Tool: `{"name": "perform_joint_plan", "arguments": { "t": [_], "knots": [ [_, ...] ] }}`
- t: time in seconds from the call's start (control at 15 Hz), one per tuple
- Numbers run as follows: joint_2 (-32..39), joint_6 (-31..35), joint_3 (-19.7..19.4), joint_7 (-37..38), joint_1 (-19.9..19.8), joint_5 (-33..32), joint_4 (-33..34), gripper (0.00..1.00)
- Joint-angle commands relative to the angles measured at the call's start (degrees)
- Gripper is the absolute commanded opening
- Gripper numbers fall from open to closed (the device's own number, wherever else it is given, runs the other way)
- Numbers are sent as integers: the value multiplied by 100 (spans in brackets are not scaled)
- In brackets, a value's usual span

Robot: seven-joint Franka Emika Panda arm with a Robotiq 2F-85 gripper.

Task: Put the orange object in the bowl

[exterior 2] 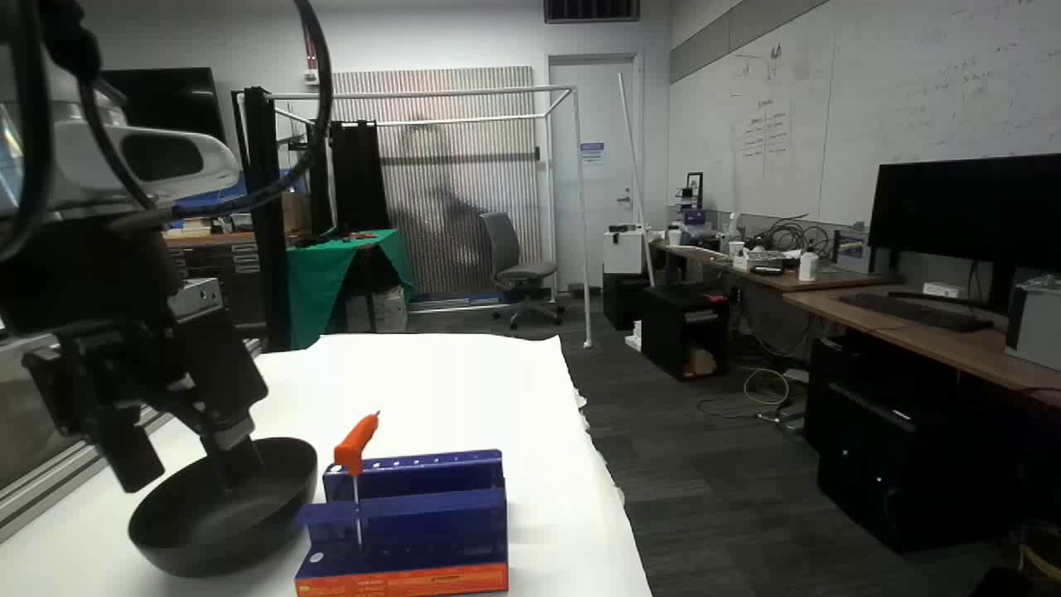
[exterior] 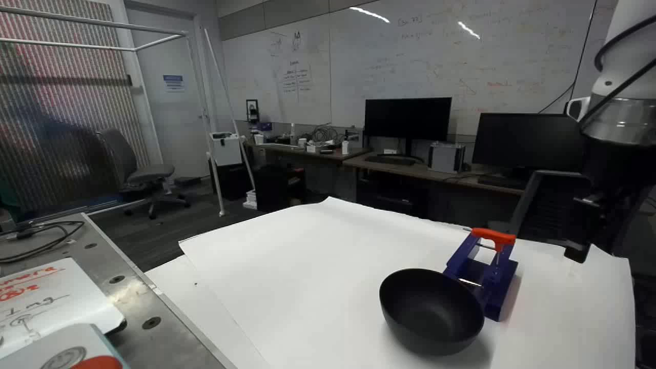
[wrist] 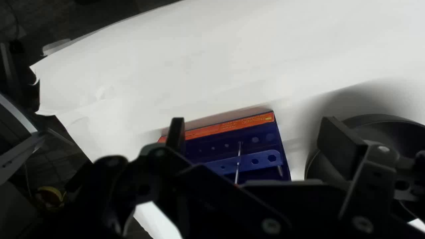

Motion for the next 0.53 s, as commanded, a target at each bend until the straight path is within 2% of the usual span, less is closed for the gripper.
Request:
{"name": "perform_joint_plan", "arguments": {
  "t": [0.0, 0.13, 0.2, 0.47],
  "knots": [
    [9, -17, -74, 39, 73, -52, 19, 100],
    [132, -193, -139, -91, 67, -42, 163, 100],
    [384, -459, -407, -500, 139, 146, 480, 100],
    [985, -875, -1087, -1734, 311, 461, 1296, 100]
  ]
}}
